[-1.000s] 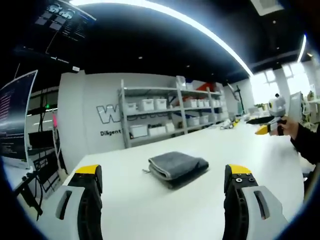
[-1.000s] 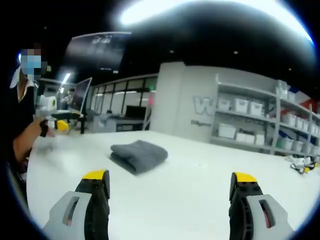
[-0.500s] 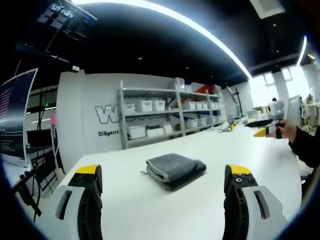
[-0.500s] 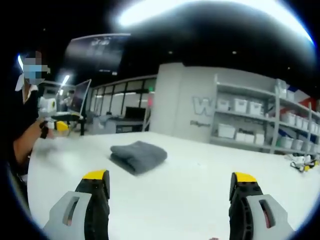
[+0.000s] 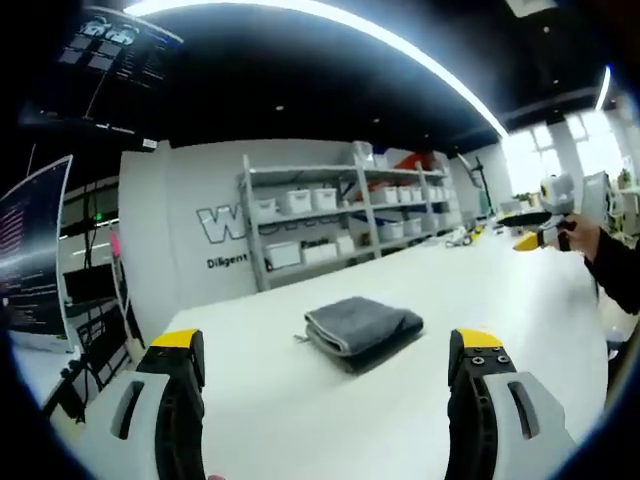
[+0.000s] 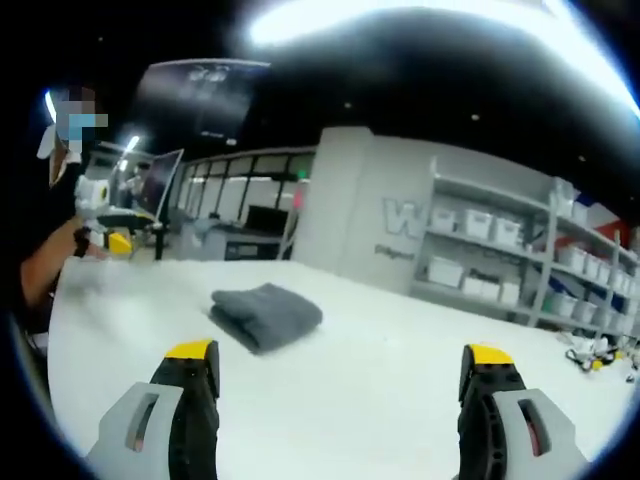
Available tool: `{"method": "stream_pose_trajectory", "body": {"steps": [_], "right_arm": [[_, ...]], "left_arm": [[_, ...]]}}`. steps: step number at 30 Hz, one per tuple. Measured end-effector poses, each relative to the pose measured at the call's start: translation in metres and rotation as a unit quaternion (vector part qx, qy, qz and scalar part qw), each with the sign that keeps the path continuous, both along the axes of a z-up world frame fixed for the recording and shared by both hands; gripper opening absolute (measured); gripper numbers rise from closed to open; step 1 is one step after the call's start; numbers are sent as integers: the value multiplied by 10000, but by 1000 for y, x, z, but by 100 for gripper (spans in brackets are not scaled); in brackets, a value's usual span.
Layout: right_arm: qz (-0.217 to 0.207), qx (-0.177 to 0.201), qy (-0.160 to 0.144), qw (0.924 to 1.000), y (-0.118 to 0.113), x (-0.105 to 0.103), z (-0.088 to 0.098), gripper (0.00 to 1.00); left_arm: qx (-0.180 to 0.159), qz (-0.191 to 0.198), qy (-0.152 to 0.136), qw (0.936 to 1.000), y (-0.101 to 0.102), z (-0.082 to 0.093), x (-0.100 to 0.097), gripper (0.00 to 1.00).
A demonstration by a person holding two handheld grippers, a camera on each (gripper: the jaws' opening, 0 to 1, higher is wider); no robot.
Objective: Open the folded towel by lifting each exposed corner and separating the folded layers until the towel lies flat within the target outline without major curled edges
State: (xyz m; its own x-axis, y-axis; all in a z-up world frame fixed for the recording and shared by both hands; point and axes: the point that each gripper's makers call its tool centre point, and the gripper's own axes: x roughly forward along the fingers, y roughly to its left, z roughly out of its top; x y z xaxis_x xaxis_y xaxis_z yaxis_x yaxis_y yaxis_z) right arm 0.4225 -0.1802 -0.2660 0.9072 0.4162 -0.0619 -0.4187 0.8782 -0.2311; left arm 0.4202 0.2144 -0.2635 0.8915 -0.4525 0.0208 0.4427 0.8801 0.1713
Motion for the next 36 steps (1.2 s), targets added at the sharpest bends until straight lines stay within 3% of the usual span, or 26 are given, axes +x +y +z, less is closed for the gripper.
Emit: {"method": "stream_pose_trajectory", "body": {"steps": [5, 11, 20, 28, 36], "right_arm": [[133, 33, -12, 9999, 2, 4, 16, 100], [166, 32, -10, 9999, 3, 24, 23, 100], [128, -259, 174, 9994, 7, 55, 29, 100], [75, -257, 231, 9994, 6, 69, 35, 100], [227, -544, 217, 9980, 16, 75, 48, 100]], "left_arm": [[-237, -146, 19, 9996, 0, 11, 8, 100], [-136, -171, 85, 9997, -2, 10, 25, 100], [-114, -61, 266, 9996, 13, 12, 53, 100], [-278, -301, 363, 9985, 8, 21, 63, 100], [-243, -218, 519, 9981, -2, 12, 63, 100]]}}
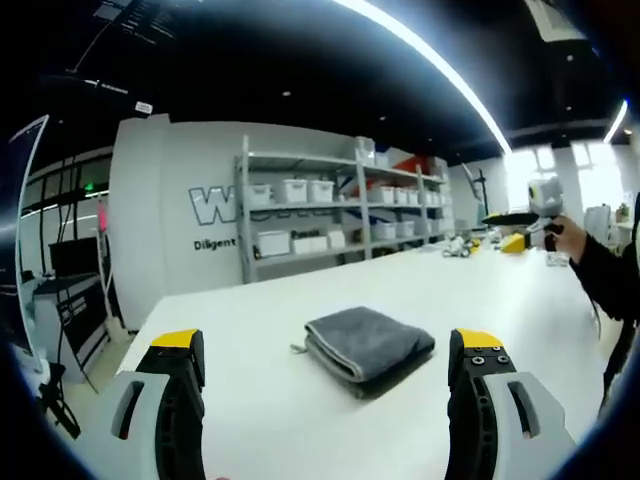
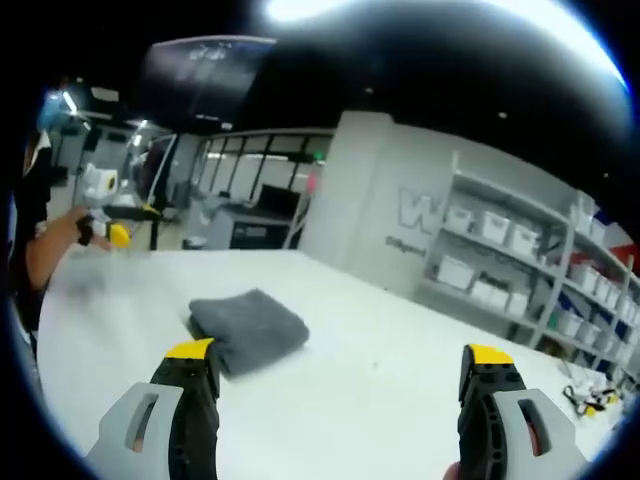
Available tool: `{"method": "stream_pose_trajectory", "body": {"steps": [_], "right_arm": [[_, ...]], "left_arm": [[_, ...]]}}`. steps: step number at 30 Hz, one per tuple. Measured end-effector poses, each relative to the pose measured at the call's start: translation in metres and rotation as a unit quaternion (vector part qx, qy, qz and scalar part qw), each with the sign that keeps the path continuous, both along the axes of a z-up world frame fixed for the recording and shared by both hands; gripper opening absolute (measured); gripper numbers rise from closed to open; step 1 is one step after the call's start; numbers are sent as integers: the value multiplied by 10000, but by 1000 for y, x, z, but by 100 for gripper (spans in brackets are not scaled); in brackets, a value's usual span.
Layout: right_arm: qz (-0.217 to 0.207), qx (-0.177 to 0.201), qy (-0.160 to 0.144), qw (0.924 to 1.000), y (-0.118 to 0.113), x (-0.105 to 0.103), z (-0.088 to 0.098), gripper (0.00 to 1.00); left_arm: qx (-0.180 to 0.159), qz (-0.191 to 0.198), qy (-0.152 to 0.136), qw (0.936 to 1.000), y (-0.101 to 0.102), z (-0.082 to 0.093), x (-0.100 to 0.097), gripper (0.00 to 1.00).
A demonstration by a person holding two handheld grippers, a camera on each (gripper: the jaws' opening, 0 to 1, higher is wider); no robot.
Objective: Open the folded towel by lifting each exposed corner and separating the folded layers until the towel lies flat within the target outline without major curled edges
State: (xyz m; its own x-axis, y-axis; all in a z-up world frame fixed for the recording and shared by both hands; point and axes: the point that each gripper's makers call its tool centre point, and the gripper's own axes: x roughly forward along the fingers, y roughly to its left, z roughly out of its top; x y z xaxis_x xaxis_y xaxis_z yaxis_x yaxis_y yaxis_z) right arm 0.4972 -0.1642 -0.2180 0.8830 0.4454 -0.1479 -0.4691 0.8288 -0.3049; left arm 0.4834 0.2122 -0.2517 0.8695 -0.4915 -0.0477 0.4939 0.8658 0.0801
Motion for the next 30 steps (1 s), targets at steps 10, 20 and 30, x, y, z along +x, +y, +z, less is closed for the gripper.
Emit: {"method": "stream_pose_trajectory", "body": {"steps": [10, 20, 30], "right_arm": [[201, -95, -138, 9997, 19, -7, 12, 100], [250, -360, -246, 9987, 20, -2, 25, 100], [326, -565, -384, 9971, 23, 5, 38, 100]], "left_arm": [[113, 32, -3, 9999, 2, 2, -14, 100], [-107, 75, 107, 9999, 6, 1, -19, 100], [233, 127, 10, 9996, 8, 2, -13, 100]]}}
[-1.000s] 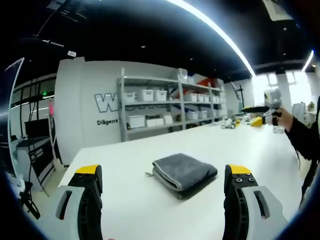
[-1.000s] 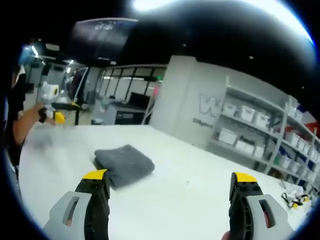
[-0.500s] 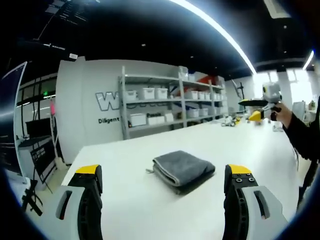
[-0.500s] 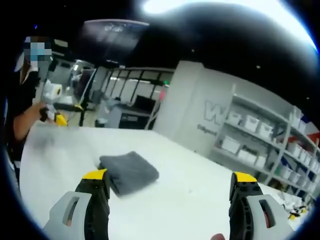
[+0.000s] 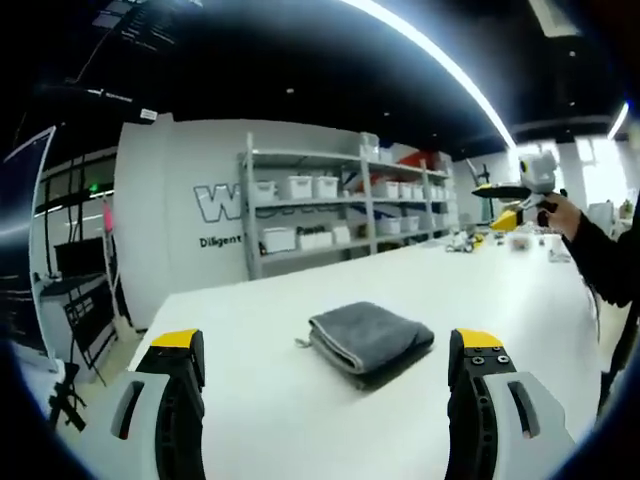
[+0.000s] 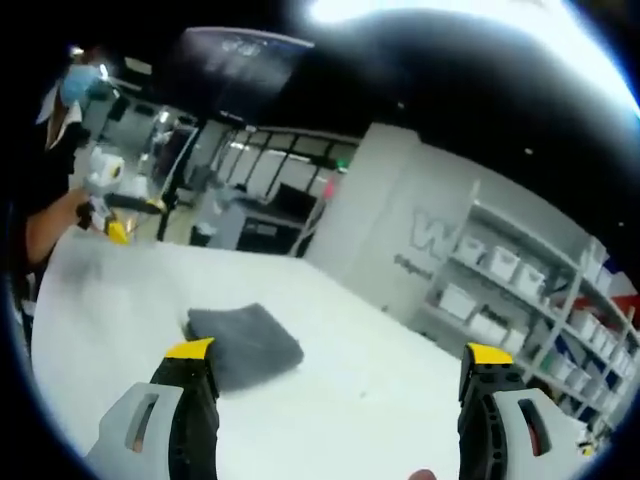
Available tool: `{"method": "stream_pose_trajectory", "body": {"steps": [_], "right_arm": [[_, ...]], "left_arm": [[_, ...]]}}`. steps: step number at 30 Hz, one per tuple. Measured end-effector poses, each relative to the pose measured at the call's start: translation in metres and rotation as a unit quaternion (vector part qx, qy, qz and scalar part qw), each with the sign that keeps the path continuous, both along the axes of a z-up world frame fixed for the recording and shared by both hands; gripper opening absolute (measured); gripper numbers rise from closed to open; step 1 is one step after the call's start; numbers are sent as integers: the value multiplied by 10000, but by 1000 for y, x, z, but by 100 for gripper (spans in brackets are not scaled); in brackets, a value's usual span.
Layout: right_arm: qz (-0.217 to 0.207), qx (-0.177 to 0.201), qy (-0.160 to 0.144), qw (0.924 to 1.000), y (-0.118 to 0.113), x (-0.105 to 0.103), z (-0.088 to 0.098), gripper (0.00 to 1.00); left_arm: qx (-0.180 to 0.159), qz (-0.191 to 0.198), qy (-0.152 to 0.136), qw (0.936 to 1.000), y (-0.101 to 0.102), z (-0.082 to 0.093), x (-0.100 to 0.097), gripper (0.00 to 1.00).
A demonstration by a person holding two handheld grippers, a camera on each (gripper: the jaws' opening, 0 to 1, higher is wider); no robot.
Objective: Open the folded towel by lifting each exposed corner and separating the folded layers until the towel lies flat within the target outline without major curled edges
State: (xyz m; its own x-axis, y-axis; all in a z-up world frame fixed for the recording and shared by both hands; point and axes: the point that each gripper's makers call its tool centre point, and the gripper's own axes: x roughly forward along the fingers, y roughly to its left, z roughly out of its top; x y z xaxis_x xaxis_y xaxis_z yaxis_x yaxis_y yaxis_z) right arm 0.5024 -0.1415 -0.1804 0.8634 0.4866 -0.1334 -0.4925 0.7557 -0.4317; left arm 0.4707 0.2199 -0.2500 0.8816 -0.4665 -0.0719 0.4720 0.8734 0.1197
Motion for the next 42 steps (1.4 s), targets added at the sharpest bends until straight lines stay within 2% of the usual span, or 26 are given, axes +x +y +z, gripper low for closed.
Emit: {"method": "stream_pose_trajectory", "body": {"steps": [3, 7, 14, 18, 21, 26, 29, 32, 35, 38, 42], "right_arm": [[-13, 21, 35, 10000, 0, 1, -5, 100], [-31, 123, 34, 9999, -1, 2, -8, 100], [-10, 417, -48, 9991, 1, 9, -10, 100], [37, 507, -44, 9987, 6, 15, -15, 100], [55, 539, -61, 9985, 8, 19, -18, 100], [92, 716, -98, 9973, 8, 27, -25, 100], [45, 837, -75, 9965, 7, 34, -31, 100], [85, 865, -22, 9962, 12, 35, -36, 100], [120, 816, -22, 9966, 15, 34, -38, 100], [87, 855, -12, 9963, 16, 37, -41, 100], [117, 856, 23, 9963, 23, 37, -49, 100]], "left_arm": [[71, -71, 8, 9999, 2, -1, 6, 100], [-13, -227, 24, 9997, 3, -2, 14, 100], [-72, -225, -68, 9997, 2, -3, 30, 100], [122, -204, -113, 9997, 2, -1, 39, 100], [141, -235, -161, 9995, 2, 4, 44, 100], [83, -301, -289, 9991, -3, 8, 52, 100], [14, -367, -237, 9990, -11, 3, 58, 100], [205, -422, -260, 9986, -18, 3, 59, 100], [228, -468, -345, 9980, -20, 5, 60, 100], [111, -465, -339, 9983, -20, -1, 67, 99], [89, -468, -141, 9988, -20, -21, 77, 97]]}}
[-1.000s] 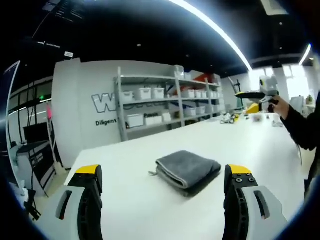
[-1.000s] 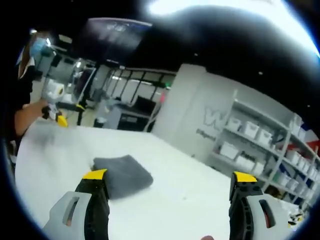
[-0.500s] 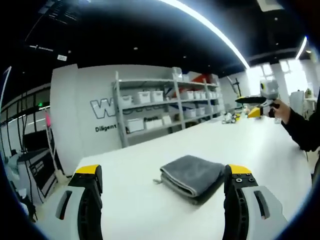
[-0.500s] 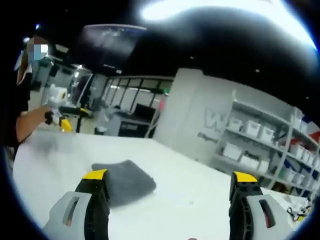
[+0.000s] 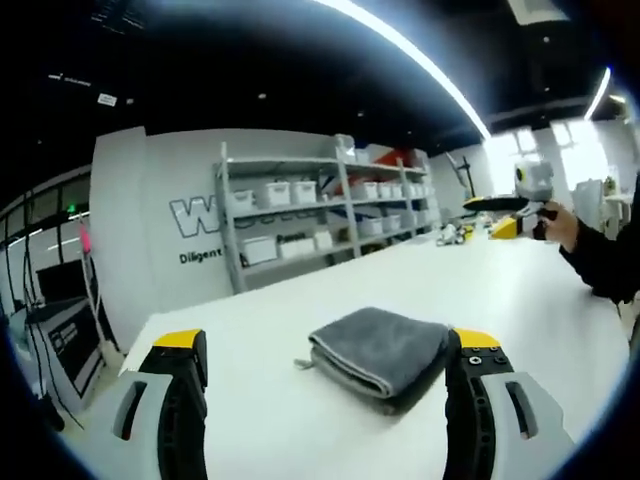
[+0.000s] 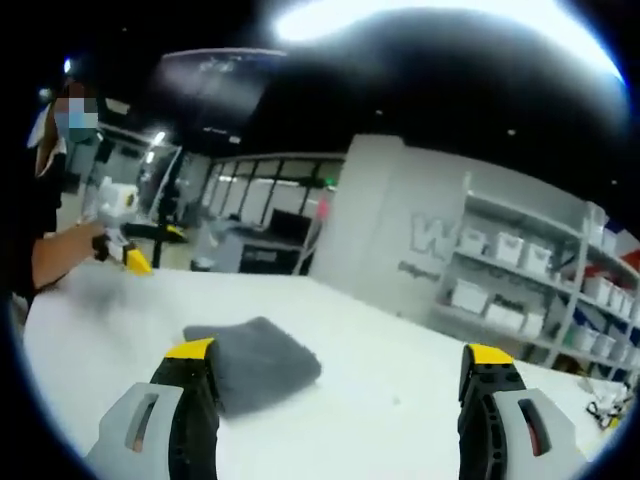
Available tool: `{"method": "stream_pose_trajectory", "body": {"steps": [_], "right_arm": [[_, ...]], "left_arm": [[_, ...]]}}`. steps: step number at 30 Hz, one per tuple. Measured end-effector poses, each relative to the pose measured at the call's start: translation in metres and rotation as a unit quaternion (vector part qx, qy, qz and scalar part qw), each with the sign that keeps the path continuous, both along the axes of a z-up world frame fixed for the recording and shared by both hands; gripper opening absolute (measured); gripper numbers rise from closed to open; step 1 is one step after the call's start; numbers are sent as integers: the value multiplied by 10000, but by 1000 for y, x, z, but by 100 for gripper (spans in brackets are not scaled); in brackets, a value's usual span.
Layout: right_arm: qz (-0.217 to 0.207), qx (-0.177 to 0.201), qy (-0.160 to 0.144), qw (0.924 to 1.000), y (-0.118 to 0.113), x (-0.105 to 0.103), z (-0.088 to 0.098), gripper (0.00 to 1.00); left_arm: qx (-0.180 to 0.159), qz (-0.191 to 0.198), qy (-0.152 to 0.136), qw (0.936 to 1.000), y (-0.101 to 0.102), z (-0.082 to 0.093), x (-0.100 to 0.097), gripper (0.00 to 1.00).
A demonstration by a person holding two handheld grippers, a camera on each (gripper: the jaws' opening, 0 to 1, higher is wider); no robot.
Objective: Open the folded towel by lifting each exposed corner and separating the folded layers until the towel lies flat within the target outline without major curled edges
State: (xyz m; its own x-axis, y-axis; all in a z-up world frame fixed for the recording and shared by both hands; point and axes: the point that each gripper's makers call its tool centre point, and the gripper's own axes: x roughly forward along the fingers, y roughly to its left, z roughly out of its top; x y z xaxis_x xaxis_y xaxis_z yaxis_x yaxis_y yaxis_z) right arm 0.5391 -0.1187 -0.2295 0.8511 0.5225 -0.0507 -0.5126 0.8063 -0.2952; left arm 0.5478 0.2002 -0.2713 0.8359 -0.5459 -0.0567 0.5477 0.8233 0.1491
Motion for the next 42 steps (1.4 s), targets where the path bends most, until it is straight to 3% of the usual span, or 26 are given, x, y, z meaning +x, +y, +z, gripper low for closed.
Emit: {"method": "stream_pose_trajectory", "body": {"steps": [4, 8, 11, 12, 19, 24, 29, 35, 42], "right_arm": [[-2, -64, 69, 10000, 4, 3, -10, 100], [29, -57, 97, 9999, 7, 3, -14, 100], [229, 294, -269, 9989, 17, 0, -4, 100], [267, 288, -248, 9989, 19, -1, -8, 100], [317, 180, -55, 9993, 26, 3, -27, 100], [344, 152, 24, 9993, 28, 3, -36, 100], [350, 163, 151, 9991, 32, 6, -49, 100], [372, 189, 140, 9990, 33, 6, -50, 100], [490, 149, 298, 9982, 46, 11, -72, 97]], "left_arm": [[-85, -46, 85, 9999, -7, -7, 3, 97], [32, -80, -19, 10000, -16, -7, 3, 98], [193, -61, -231, 9995, -19, -8, 4, 97], [308, 19, -310, 9990, -19, -12, 4, 97], [255, -108, -138, 9995, -35, -29, 2, 97], [196, -83, -56, 9998, -31, -35, 11, 95], [314, -133, 99, 9994, -44, -52, 8, 94], [222, -85, 79, 9997, -42, -49, 8, 93], [283, 55, 263, 9992, -43, -65, 13, 96]]}}
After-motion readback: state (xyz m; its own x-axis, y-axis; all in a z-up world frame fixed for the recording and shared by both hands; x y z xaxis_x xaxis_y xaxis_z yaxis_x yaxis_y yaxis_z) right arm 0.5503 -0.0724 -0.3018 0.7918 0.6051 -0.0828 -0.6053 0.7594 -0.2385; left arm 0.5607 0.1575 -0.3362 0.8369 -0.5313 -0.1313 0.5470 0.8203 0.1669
